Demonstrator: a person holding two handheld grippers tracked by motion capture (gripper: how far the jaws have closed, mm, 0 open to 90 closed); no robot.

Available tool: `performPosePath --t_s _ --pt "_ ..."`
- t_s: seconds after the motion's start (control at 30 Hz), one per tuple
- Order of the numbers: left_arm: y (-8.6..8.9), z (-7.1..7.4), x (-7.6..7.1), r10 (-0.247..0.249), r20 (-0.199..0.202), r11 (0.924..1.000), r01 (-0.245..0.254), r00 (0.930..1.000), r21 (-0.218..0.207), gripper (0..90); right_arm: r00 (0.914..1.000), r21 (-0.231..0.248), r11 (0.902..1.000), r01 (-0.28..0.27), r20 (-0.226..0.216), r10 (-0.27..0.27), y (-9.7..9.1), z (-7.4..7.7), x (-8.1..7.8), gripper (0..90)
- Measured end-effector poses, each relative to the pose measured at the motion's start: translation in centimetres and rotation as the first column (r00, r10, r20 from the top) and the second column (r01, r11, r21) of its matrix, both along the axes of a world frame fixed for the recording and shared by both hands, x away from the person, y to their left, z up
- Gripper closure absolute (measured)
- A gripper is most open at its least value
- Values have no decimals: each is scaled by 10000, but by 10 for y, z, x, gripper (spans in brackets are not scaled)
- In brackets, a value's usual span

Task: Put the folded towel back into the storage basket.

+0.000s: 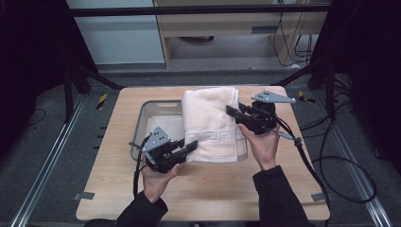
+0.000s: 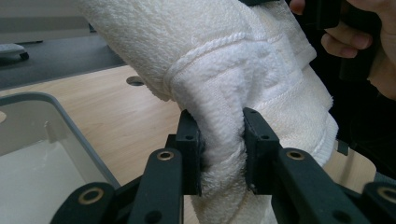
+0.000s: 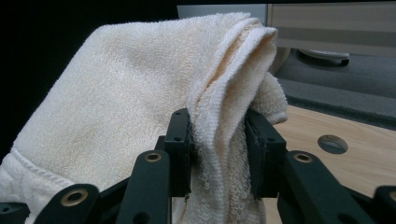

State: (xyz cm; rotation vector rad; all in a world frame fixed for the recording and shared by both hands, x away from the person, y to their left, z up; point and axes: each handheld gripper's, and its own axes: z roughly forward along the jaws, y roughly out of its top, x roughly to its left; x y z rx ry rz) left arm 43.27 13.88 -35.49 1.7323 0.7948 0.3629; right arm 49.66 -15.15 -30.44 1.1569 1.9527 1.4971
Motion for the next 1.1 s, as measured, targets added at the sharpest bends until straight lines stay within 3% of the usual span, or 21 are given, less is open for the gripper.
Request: performPosePath --t_s 0.5,0.67,1.1 --pt "20 5 7 494 55 9988 -494 9988 -77 708 9997 105 9998 -178 147 176 23 5 14 653" --pt "26 6 8 605 56 9981 -605 9982 -114 707 9996 -53 9998 -201 194 202 31 7 18 654" --pt "61 11 11 1154 -23 9932 -1154 9933 -153 707 9980 -72 9983 -585 216 586 69 12 32 653"
